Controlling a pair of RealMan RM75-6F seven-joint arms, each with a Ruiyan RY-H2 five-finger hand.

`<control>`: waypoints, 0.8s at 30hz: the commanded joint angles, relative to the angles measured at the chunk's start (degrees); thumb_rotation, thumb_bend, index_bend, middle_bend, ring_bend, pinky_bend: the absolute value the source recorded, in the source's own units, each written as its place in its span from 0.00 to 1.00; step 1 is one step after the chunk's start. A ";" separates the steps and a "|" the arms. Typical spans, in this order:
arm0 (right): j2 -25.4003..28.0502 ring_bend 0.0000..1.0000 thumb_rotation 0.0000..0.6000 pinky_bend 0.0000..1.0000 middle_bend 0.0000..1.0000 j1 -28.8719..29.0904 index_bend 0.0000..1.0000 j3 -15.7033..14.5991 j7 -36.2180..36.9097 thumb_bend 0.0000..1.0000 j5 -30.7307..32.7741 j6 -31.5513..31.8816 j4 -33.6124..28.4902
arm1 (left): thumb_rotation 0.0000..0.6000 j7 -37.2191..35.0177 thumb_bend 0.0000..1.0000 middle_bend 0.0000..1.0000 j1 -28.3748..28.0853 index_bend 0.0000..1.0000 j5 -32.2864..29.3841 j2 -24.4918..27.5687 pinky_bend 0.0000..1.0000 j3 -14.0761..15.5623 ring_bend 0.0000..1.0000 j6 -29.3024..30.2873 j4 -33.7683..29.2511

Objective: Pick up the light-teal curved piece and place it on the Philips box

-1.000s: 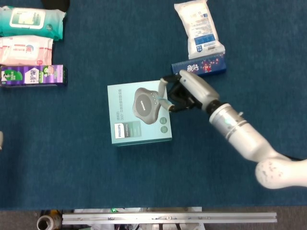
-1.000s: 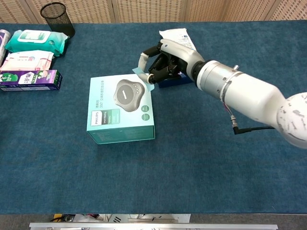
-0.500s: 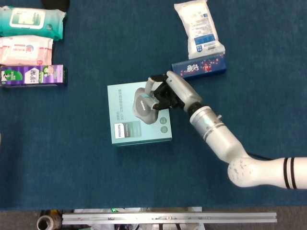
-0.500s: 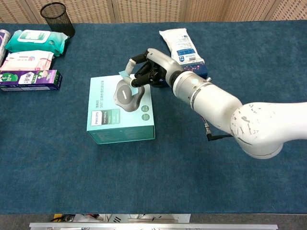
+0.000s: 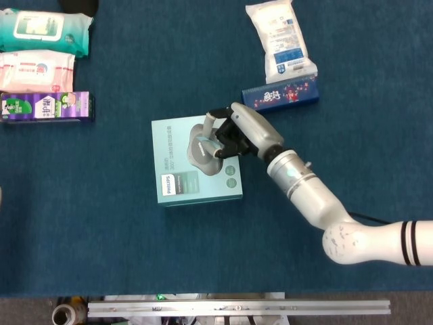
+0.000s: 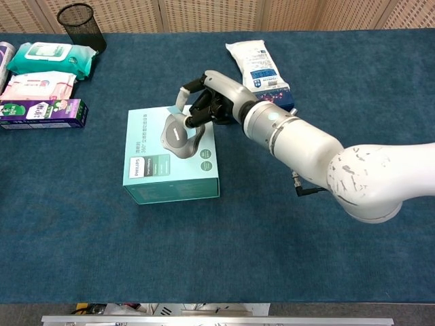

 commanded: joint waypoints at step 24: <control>2.28 1.00 1.00 1.00 1.00 -1.61 0.54 0.05 0.24 0.10 -4.99 1.66 -1.31 | 1.00 0.74 0.39 0.28 -0.30 0.15 0.44 0.60 0.21 -0.23 0.22 0.07 -0.52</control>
